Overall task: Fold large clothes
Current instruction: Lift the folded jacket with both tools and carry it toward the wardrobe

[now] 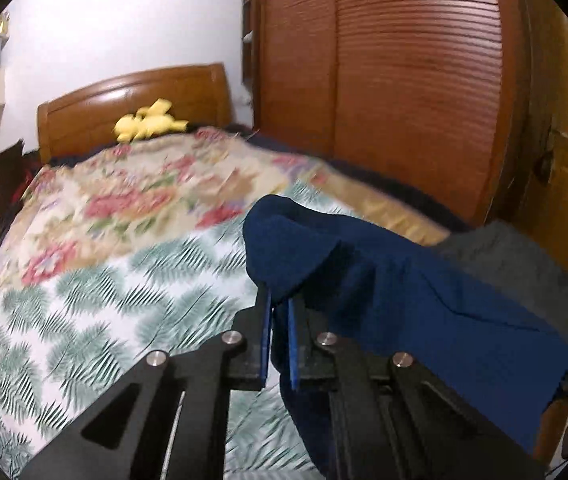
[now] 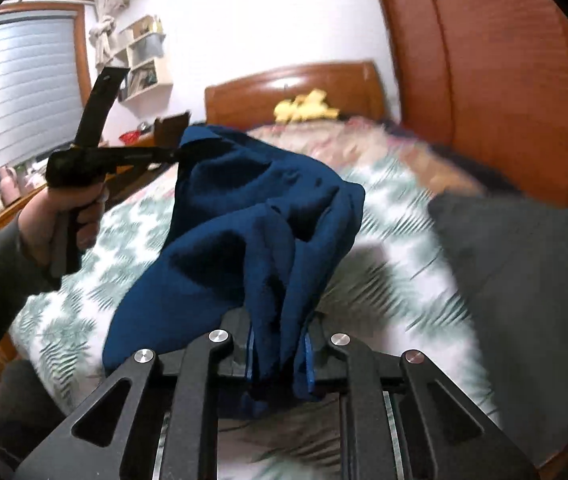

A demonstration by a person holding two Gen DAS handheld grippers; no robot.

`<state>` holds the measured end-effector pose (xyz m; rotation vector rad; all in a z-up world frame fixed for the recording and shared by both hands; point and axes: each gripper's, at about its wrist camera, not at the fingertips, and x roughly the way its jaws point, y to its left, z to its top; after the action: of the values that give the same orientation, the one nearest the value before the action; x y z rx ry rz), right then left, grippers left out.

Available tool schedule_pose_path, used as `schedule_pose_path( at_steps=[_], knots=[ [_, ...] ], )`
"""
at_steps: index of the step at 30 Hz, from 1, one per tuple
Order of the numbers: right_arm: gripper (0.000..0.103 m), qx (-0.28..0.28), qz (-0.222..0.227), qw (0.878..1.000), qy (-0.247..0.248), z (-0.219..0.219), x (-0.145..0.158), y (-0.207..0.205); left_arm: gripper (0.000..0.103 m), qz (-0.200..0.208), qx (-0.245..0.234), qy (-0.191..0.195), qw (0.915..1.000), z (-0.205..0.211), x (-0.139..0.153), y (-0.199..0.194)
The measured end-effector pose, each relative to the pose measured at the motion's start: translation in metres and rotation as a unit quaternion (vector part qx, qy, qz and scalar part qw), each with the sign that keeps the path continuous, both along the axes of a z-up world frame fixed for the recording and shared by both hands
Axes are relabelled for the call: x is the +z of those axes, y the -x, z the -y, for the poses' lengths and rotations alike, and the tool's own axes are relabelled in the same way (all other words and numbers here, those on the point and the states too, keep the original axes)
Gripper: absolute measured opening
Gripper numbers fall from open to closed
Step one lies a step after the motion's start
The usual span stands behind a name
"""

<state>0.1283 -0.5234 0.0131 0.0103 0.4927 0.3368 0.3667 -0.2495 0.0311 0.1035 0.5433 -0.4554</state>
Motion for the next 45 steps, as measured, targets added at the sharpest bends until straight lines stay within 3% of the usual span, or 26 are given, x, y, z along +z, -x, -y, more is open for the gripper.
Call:
schedule_pose_path(
  at_steps=[6, 11, 16, 19, 21, 22, 25, 26, 29, 33, 36, 39, 45],
  knots=[
    [0.015, -0.061, 0.035, 0.997, 0.042, 0.085, 0.056, 0.000, 0.004, 0.030, -0.053, 0.014, 0.9981, 0.109, 0.043, -0.003],
    [0.015, -0.124, 0.054, 0.988, 0.079, 0.150, 0.086, 0.015, 0.004, 0.031, -0.095, 0.033, 0.9944, 0.192, 0.056, -0.005],
    [0.015, -0.175, 0.032, 0.978, 0.105, 0.199, 0.073, 0.011, 0.004, 0.005, -0.139, 0.012, 0.9902, 0.261, 0.038, -0.010],
    [0.019, -0.201, -0.016, 0.976, 0.077, 0.232, 0.051, 0.002, 0.005, -0.011, -0.144, -0.019, 0.9893, 0.288, 0.019, -0.012],
    [0.024, -0.215, -0.038, 0.974, 0.055, 0.246, 0.044, 0.001, 0.007, -0.017, -0.145, -0.037, 0.9886, 0.294, 0.011, -0.011],
    [0.032, -0.228, -0.047, 0.971, 0.046, 0.254, 0.039, 0.001, 0.007, -0.020, -0.146, -0.044, 0.9882, 0.296, 0.009, -0.011],
    [0.048, -0.263, -0.028, 0.964, 0.042, 0.261, 0.048, 0.012, 0.008, -0.012, -0.152, -0.058, 0.9867, 0.292, 0.008, -0.007],
    [0.053, -0.272, -0.021, 0.961, 0.044, 0.262, 0.054, 0.015, 0.013, -0.012, -0.156, -0.057, 0.9861, 0.291, 0.008, -0.004],
    [0.054, -0.275, 0.004, 0.959, 0.067, 0.249, 0.075, 0.019, 0.025, -0.007, -0.165, -0.050, 0.9850, 0.277, 0.011, 0.009],
    [0.054, -0.219, 0.019, 0.973, 0.071, 0.223, 0.086, 0.010, 0.035, 0.009, -0.180, -0.048, 0.9826, 0.257, 0.012, 0.034],
    [0.053, -0.181, -0.004, 0.980, 0.083, 0.199, 0.077, -0.011, 0.036, 0.019, -0.189, -0.043, 0.9808, 0.238, 0.014, 0.054],
    [0.051, -0.159, -0.045, 0.984, 0.061, 0.194, 0.058, -0.031, 0.036, 0.015, -0.198, -0.040, 0.9792, 0.222, 0.014, 0.071],
    [0.048, -0.169, -0.146, 0.971, 0.081, 0.206, -0.004, -0.040, 0.038, 0.021, -0.200, -0.025, 0.9793, 0.185, 0.019, 0.098]
  ],
)
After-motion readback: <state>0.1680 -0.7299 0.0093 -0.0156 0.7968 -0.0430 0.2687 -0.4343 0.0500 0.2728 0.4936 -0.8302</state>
